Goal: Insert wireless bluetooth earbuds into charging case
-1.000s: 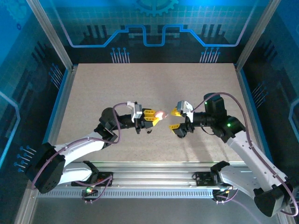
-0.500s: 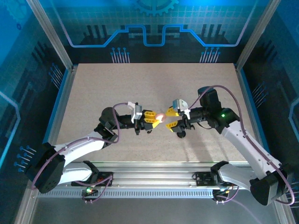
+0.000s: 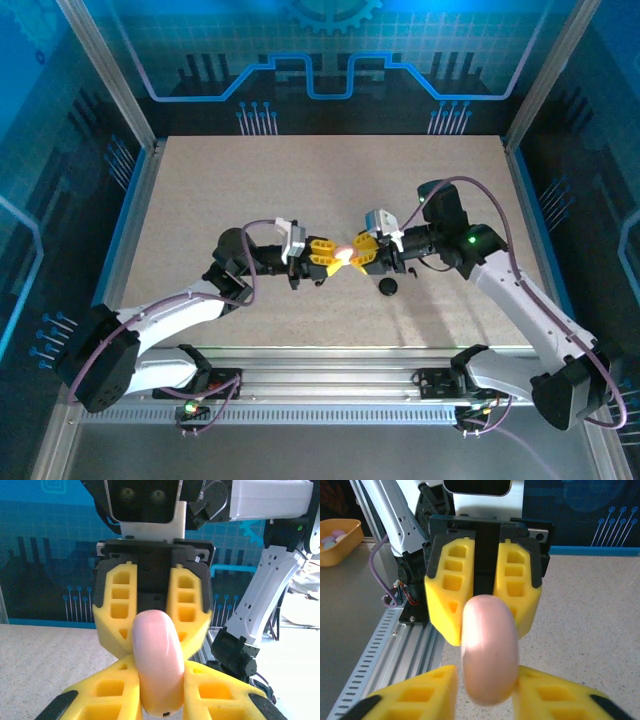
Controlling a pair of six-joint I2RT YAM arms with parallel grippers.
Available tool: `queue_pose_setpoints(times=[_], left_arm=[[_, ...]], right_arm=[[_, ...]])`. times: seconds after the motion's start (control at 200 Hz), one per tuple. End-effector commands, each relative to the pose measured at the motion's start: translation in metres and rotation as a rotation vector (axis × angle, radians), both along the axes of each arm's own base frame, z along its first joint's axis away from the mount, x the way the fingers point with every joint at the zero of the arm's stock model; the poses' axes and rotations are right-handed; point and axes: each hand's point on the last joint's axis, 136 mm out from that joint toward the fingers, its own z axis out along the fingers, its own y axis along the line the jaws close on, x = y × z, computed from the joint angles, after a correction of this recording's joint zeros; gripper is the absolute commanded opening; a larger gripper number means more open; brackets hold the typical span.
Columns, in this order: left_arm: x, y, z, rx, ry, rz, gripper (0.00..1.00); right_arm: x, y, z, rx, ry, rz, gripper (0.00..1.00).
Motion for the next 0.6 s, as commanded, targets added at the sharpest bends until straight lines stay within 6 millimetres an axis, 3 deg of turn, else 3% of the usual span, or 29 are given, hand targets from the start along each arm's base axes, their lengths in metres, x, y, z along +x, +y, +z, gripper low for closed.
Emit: queue_pose_setpoints(times=[0.0,0.085,0.17,0.22,0.445,0.595], left_arm=[[0.003,-0.003,0.010,-0.010,-0.017,0.005,0.19],[0.005,-0.002,0.007,0.004,-0.027,0.021,0.28],[0.006,-0.001,0.004,0.037,-0.040,0.042,0.46],[0.006,0.001,-0.002,0.080,-0.050,0.059,0.62],[0.001,0.012,-0.033,0.316,-0.112,0.088,0.64],[-0.001,0.016,-0.047,0.405,-0.122,0.078,0.64]], right_arm=[[-0.012,0.004,0.011,0.019,-0.004,0.060,0.16],[-0.011,0.002,0.010,-0.004,-0.018,0.047,0.15],[-0.008,-0.003,0.006,-0.055,-0.047,0.012,0.14],[-0.004,-0.006,0.001,-0.104,-0.075,-0.021,0.13],[0.001,-0.022,-0.030,-0.378,-0.224,-0.100,0.12],[0.001,-0.017,-0.040,-0.469,-0.270,-0.073,0.12]])
